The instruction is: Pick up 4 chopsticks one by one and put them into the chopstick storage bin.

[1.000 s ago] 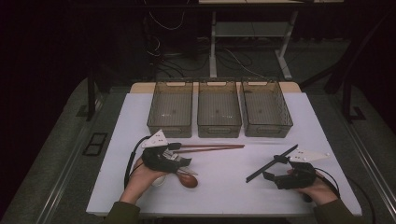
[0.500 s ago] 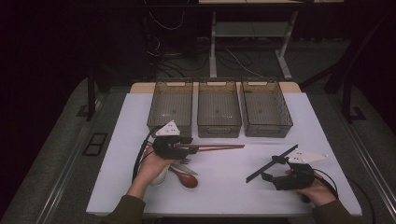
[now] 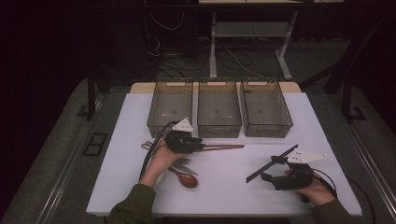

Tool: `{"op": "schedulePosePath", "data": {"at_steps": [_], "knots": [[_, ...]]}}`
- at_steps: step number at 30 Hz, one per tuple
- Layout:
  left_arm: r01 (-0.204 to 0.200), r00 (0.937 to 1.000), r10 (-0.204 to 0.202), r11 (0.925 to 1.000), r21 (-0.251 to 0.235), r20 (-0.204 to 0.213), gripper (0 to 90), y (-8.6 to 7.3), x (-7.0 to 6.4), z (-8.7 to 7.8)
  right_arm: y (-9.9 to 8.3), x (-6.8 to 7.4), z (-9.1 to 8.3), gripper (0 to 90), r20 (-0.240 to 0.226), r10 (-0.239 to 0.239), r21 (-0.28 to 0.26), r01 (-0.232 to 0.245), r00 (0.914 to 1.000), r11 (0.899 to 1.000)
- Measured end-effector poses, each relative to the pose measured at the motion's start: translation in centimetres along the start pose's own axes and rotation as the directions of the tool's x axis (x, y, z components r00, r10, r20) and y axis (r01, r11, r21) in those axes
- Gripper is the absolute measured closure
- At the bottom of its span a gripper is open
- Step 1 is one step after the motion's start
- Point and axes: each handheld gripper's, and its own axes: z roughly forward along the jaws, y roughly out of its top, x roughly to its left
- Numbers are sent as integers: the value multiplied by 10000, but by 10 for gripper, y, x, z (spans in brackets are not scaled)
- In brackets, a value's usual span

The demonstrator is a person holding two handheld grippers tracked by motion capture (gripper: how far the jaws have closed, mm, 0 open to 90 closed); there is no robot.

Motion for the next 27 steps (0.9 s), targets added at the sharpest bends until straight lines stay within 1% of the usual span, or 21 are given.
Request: {"op": "schedulePosePath", "data": {"at_steps": [1, 5, 9, 10, 12, 13, 16, 18, 21, 23, 27], "knots": [[0, 10000, 0, 10000, 0, 0, 699, 0, 0, 0, 0, 0, 0, 171, 0, 0, 0, 0, 10000, 10000], [-250, 9996, 247, 9993, 293, 120, 727, 1, 0, 8, 0, 0, 0, 171, -4, -3, -31, 3, 10000, 10000], [-532, 9983, 513, 9957, 757, 265, 754, 1, -1, 15, 0, -1, 0, 171, 1, -35, -71, 35, 10000, 10000], [-532, 9983, 513, 9957, 757, 265, 761, 1, -1, 15, 0, -1, 0, 171, 1, -35, -71, 35, 10000, 10000], [-652, 9977, 633, 9936, 920, 228, 770, 1, -2, 17, 0, -1, -1, 172, -26, 13, -65, -13, 10000, 10000], [-650, 9977, 630, 9931, 978, 234, 771, 0, -2, 18, 0, -1, -1, 171, -31, 22, -67, -22, 10000, 10000], [-690, 9975, 672, 9926, 1002, 212, 789, -1, -1, 19, 0, 0, 0, 171, -24, -29, -71, 29, 10000, 10000], [-779, 9967, 751, 9910, 1091, 292, 793, -1, -2, 20, 0, 0, 0, 171, -37, -44, -70, 43, 10000, 10000], [-848, 9962, 821, 9899, 1135, 285, 793, -1, -2, 21, 0, -1, -1, 171, -44, 16, -64, -16, 10000, 10000], [-992, 9949, 963, 9878, 1200, 301, 792, -1, -3, 20, 0, -1, -1, 171, -45, 31, -69, -31, 10000, 10000], [-1045, 9943, 1014, 9870, 1221, 314, 787, -1, -3, 21, 1, 0, -1, 171, -54, -33, -80, 33, 10000, 10000]]}}
